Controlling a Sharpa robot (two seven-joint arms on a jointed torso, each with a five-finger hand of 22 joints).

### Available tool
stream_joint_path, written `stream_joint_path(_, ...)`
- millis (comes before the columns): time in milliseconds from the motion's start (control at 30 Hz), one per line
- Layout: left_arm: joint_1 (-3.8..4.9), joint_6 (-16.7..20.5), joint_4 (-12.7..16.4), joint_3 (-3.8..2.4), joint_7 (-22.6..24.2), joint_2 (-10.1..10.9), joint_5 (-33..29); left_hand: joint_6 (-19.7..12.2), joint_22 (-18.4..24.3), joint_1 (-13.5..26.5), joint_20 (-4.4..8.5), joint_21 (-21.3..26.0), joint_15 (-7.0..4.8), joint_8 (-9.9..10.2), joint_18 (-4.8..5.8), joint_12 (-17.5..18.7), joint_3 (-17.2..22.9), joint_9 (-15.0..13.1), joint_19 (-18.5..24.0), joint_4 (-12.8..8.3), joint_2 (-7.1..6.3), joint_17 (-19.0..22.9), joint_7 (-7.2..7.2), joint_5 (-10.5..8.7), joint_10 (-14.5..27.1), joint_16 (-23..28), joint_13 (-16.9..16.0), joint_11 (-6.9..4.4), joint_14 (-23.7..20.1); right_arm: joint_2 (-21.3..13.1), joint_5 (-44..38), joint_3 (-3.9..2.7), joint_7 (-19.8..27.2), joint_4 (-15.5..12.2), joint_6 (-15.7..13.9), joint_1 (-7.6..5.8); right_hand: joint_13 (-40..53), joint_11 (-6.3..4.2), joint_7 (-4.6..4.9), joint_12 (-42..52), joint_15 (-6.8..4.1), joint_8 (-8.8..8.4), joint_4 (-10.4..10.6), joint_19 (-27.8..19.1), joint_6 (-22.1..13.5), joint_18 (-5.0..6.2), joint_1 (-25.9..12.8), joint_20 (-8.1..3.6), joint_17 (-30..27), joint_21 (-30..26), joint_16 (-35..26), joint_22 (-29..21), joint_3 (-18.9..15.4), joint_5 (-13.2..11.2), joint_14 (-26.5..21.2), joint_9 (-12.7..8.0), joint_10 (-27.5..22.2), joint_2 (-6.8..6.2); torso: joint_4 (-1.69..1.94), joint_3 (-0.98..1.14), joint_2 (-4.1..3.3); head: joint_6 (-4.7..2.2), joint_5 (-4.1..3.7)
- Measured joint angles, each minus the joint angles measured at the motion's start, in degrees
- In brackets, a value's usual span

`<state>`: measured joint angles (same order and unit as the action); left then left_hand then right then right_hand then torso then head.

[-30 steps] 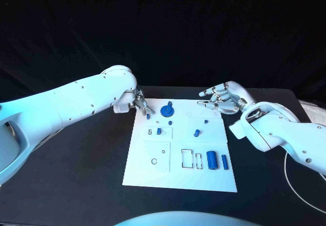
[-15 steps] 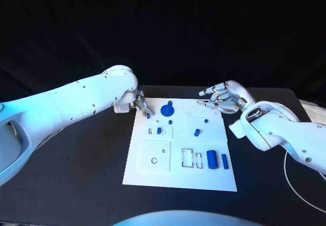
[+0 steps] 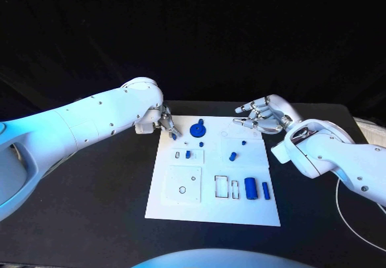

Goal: Assemble the parts on the task board

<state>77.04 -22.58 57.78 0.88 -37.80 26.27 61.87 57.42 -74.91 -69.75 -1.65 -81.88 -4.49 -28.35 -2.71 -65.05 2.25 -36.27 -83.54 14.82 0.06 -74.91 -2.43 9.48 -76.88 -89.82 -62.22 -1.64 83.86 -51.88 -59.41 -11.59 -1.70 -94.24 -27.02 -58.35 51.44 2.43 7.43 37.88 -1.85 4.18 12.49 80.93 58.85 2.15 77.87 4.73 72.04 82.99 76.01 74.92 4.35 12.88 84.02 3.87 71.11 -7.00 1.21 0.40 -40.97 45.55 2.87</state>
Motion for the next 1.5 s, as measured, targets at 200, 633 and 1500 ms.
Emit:
stream_joint_path(200, -0.08, 0.28, -0.04, 0.00, 0.01, -0.03, -0.44, -1.28, 0.00, -6.57, 0.13, 0.00, -0.54, 0.14, 0.00, 0.00, 5.00, 0.29, -0.13, -3.96, 1.57, 0.00, 0.62, -0.28, -0.01, 0.00, 0.37, -0.40, 0.13, 0.00, 0.00, 0.00, 0.02, 0.01, 0.00, 0.00, -0.01, 0.00, 0.00, 0.00, 0.00, 0.00, 0.00, 0.00, 0.00, 0.00, -0.21, 0.00, 0.00, 0.00, 0.00, 0.00, 0.00, 0.00, 0.00, 0.00, 0.00, 0.21, 0.00, 0.01, 0.00, 0.20, -0.02)
stream_joint_path(633, -0.18, 2.54, 2.33, 0.04, 1.35, 1.85, -2.49, -2.99, 0.00, -6.24, 0.00, 0.00, -0.09, -1.12, 0.00, 1.65, 21.37, -0.50, 0.01, -1.58, -5.21, 0.01, -0.31, -0.26, 0.51, 0.00, 2.73, 0.52, 0.11, 0.00, 0.01, 0.00, 0.05, 0.08, 0.04, 0.00, -0.01, 0.00, 0.00, 0.00, 0.00, 0.00, 0.00, 0.00, 0.00, 0.00, -0.21, 0.00, 0.00, 0.00, 0.00, -0.01, 0.00, -0.01, 0.00, 0.00, 0.00, 0.21, 0.03, 0.05, 0.08, 0.39, -0.12)
stream_joint_path(1500, -3.31, 13.13, 23.26, 0.38, 5.58, 14.08, -2.34, -2.97, 0.01, -4.01, -0.20, -0.22, -0.09, -2.45, 0.01, 0.92, 25.37, -0.94, -0.20, -3.54, -7.42, 0.01, -0.53, -0.01, -0.32, 0.00, 2.11, 0.10, 0.11, -0.11, 0.49, 0.02, 0.09, 0.49, 0.17, 0.13, -0.10, 0.00, 0.00, 0.00, 0.00, 0.00, -0.01, 0.00, 0.00, 0.00, -0.21, 0.00, 0.00, 0.00, 0.00, 0.03, 0.01, 0.33, 0.00, 0.00, 0.00, 0.21, 0.23, -0.01, 0.20, 0.74, 0.21)
